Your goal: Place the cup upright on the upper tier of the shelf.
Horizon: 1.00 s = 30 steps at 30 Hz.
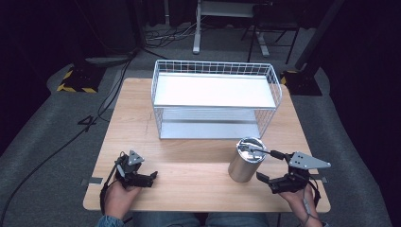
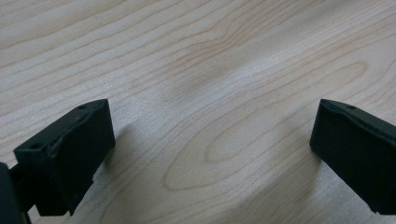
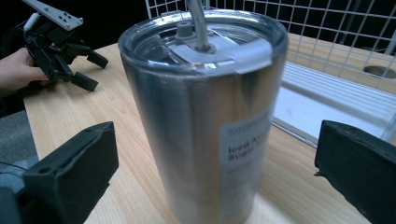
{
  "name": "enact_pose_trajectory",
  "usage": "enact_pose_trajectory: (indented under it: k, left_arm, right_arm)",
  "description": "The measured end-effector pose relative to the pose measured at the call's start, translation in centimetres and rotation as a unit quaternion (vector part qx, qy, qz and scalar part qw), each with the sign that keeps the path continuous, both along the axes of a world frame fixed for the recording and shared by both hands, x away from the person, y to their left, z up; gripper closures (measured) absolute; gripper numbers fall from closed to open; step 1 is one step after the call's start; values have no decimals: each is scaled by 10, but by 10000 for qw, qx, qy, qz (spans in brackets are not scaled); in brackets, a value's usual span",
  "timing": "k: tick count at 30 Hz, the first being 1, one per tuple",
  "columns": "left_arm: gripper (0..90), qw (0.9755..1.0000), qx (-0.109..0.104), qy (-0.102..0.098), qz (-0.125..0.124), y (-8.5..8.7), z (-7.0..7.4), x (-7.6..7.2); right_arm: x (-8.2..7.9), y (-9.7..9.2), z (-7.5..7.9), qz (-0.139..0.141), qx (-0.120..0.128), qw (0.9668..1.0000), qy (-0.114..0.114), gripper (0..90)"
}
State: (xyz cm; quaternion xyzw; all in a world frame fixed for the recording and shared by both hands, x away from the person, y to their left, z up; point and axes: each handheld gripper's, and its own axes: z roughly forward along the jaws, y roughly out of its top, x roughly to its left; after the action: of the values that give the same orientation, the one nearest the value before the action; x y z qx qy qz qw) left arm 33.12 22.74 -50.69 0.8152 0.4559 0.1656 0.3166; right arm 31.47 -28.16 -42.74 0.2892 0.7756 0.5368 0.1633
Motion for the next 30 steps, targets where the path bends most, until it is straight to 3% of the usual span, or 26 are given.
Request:
enact_pose_trajectory:
  k: [9,19,28,30]
  left_arm:
    - [4,10000,-20,17,13,0,0,0]
    - [4,10000,-20,22,16,0,0,0]
    - [4,10000,-21,16,12,0,0,0]
    - [4,10000,-20,15,13,0,0,0]
  right_arm:
    - [8,15,-1,118,-58,9999,-27,2]
    - [21,29,-13,170,-110,9998,-14,2]
    - [29,38,-21,143,-85,9999,8,2]
    - [30,38,-23,121,12,9999,14,2]
